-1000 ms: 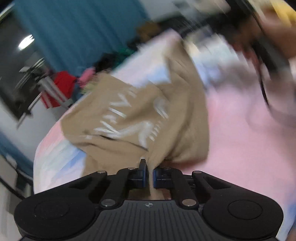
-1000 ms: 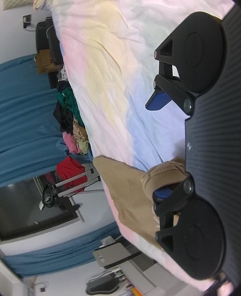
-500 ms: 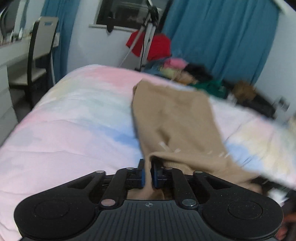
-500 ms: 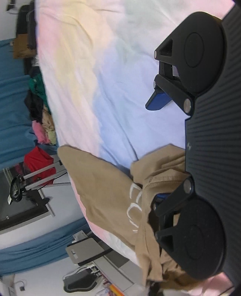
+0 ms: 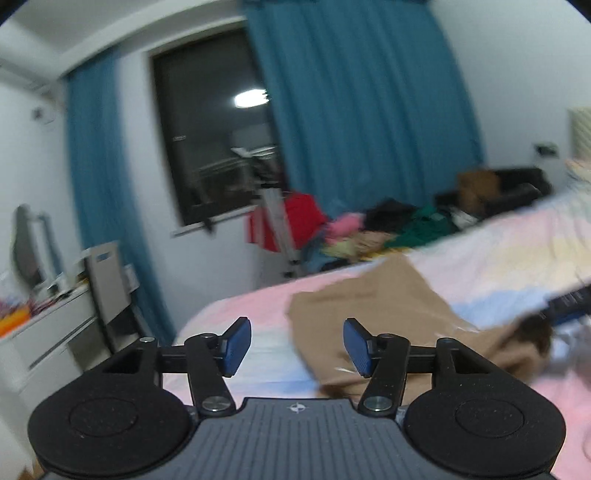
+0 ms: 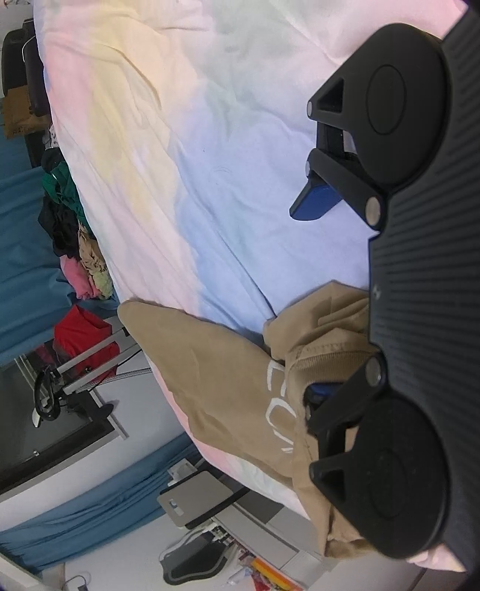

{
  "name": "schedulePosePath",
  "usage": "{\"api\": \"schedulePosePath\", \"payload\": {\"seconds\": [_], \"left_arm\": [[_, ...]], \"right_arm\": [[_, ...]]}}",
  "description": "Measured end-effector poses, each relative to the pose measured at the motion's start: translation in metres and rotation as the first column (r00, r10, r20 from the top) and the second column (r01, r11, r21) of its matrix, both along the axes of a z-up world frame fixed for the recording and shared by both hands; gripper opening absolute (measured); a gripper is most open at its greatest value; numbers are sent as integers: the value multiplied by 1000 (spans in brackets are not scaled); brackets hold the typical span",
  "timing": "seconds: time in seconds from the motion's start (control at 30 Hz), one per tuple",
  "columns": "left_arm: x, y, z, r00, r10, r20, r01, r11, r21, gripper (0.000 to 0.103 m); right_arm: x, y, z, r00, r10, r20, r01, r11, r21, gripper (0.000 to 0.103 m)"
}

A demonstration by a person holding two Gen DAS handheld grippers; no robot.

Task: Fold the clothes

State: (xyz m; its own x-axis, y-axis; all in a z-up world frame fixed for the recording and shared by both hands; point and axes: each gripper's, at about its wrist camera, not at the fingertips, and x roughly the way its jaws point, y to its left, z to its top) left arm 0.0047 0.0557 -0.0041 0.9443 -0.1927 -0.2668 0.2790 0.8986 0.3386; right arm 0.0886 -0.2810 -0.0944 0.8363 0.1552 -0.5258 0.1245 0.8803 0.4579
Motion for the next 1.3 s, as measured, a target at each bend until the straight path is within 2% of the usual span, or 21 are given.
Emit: {"api": "schedulePosePath", "payload": {"seconds": [0.07,0.13,0.23,0.43,0.5,0.63,0.73,0.83,0.93,1.0,1.1,1.2,1.3], "left_arm": [[-1,-19,-14,998,-51,-41,54,995,89,58],[2,-40,-32,992,-93,-84,107,977,182,56],[6,-54,-53,989,-113,-99,137,951,276,55],[14,-77,-70,991,-125,-53,135,943,304,58],[17,-85,-76,991,-129,-37,134,941,311,63],[22,-100,-86,991,-137,-5,131,937,324,65],[27,-117,-95,996,-70,48,47,927,371,65],[29,-126,-99,991,19,134,-72,913,401,65],[23,-129,-96,960,69,270,-181,891,416,65],[12,-127,-88,941,86,327,-221,888,402,69],[-3,-126,-75,946,114,302,-226,903,366,77],[-18,-125,-63,954,142,265,-228,917,328,77],[-21,-134,-79,970,81,227,-176,880,440,77]], "right_arm": [[-2,-2,1,1000,-14,11,14,1000,6,85],[-4,-3,3,999,-26,24,25,1000,11,85],[-7,-2,8,997,-35,62,34,999,10,85],[-16,2,22,984,-27,178,26,1000,8,85],[-19,6,27,975,-19,222,22,1000,-10,85],[-26,12,37,952,-3,306,19,999,-50,85],[-31,13,43,936,-5,353,27,998,-56,85],[-36,14,47,922,-13,388,42,997,-66,85],[-41,15,51,910,-19,415,60,994,-86,85],[-42,14,51,909,-24,415,66,994,-88,85],[-42,13,50,914,-29,404,67,995,-79,85],[-45,13,52,908,-35,417,72,995,-74,85],[-49,13,54,901,-45,431,83,994,-69,85]]}}
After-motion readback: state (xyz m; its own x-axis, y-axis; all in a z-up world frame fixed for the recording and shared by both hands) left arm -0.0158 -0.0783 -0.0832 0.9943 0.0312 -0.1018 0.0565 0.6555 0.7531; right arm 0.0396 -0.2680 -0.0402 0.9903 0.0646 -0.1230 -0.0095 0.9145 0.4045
